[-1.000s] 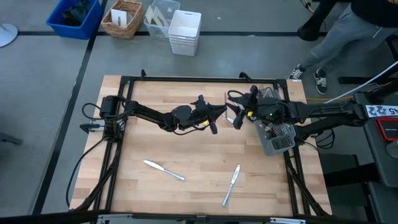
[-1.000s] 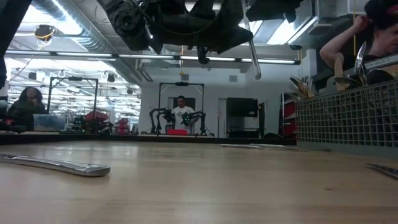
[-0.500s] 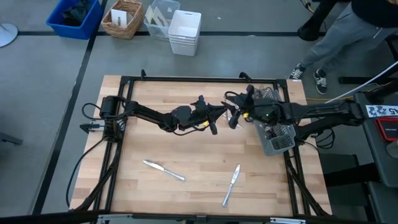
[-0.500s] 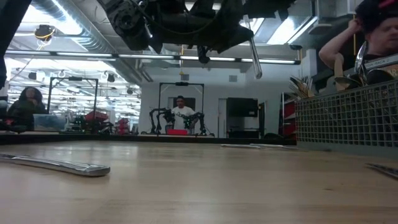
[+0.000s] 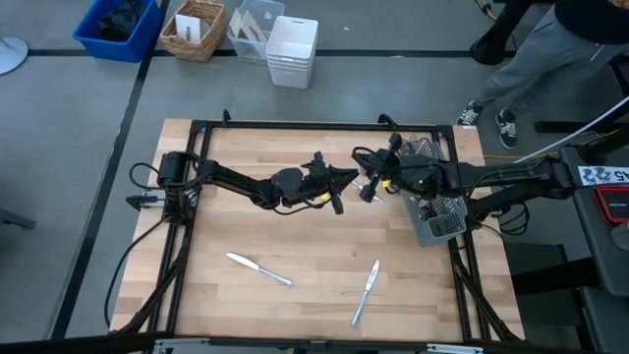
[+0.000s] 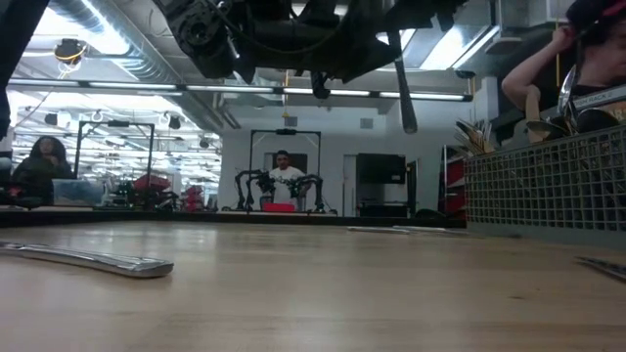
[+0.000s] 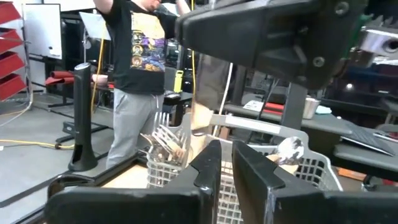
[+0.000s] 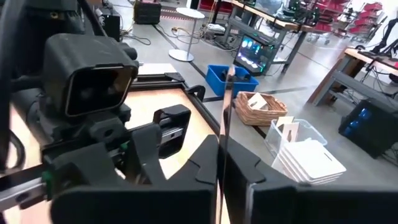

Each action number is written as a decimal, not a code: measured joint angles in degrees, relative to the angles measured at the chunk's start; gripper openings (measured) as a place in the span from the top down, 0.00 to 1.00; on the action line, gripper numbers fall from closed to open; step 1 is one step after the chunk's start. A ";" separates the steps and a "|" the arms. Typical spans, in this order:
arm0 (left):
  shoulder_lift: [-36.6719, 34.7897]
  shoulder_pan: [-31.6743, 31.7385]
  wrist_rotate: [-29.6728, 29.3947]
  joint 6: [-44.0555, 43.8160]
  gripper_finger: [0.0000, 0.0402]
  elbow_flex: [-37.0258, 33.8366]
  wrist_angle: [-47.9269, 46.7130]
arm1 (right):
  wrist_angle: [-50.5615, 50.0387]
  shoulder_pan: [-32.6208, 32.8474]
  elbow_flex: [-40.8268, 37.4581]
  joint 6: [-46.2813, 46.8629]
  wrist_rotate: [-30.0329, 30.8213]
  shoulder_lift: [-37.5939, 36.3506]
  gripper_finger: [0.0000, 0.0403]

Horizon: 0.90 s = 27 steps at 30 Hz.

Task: Sort silverware
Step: Put the knife into the middle section of the utensil holder

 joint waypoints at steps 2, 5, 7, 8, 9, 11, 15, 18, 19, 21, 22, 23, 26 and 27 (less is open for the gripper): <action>0.00 0.03 -0.03 1.47 0.92 0.00 0.00 | -0.51 0.00 0.00 -0.09 -0.06 -0.36 0.98; 0.00 0.04 0.75 4.61 0.90 0.00 -0.64 | -1.25 0.00 0.00 -1.24 -0.05 -1.14 0.98; -0.02 0.00 1.32 5.23 0.88 0.00 -2.63 | -2.16 0.00 0.00 -1.18 -0.03 -1.93 0.98; -0.02 -0.02 1.38 4.71 0.87 0.00 -3.91 | -2.91 0.00 0.00 -1.16 -0.04 -2.53 0.98; -0.02 -0.04 1.46 3.95 0.86 0.00 -5.30 | -3.99 0.00 0.00 -1.18 -0.02 -3.20 0.99; -0.04 -0.04 1.51 2.04 0.84 0.00 -8.71 | -6.55 0.00 0.00 -0.99 0.46 -4.79 0.99; -0.04 0.17 1.45 -0.42 0.83 0.00 -14.19 | -11.33 0.00 0.00 0.93 3.83 -8.13 0.99; -0.04 0.22 1.42 -0.81 0.84 0.00 -16.65 | -14.65 0.00 0.00 1.30 5.32 -10.57 0.99; -0.04 0.20 1.42 -0.77 0.84 0.00 -16.95 | -15.74 0.00 0.00 2.06 5.76 -11.27 0.99; -0.06 0.20 1.42 -0.77 0.85 0.00 -17.37 | -18.19 0.00 0.00 3.63 5.86 -12.58 0.99; -0.07 0.20 1.42 -0.77 0.85 0.00 -17.58 | -19.57 0.00 0.00 4.04 5.85 -13.19 0.99; -0.07 0.20 1.43 -0.79 0.85 0.00 -17.77 | -21.08 0.00 0.00 4.68 5.88 -13.80 0.99; -0.07 0.20 1.42 -0.77 0.85 0.00 -18.16 | -25.95 0.00 0.00 6.66 5.89 -15.41 0.99; -0.07 0.20 1.42 -0.78 0.85 0.00 -18.25 | -27.43 0.00 0.00 7.30 5.90 -15.97 0.99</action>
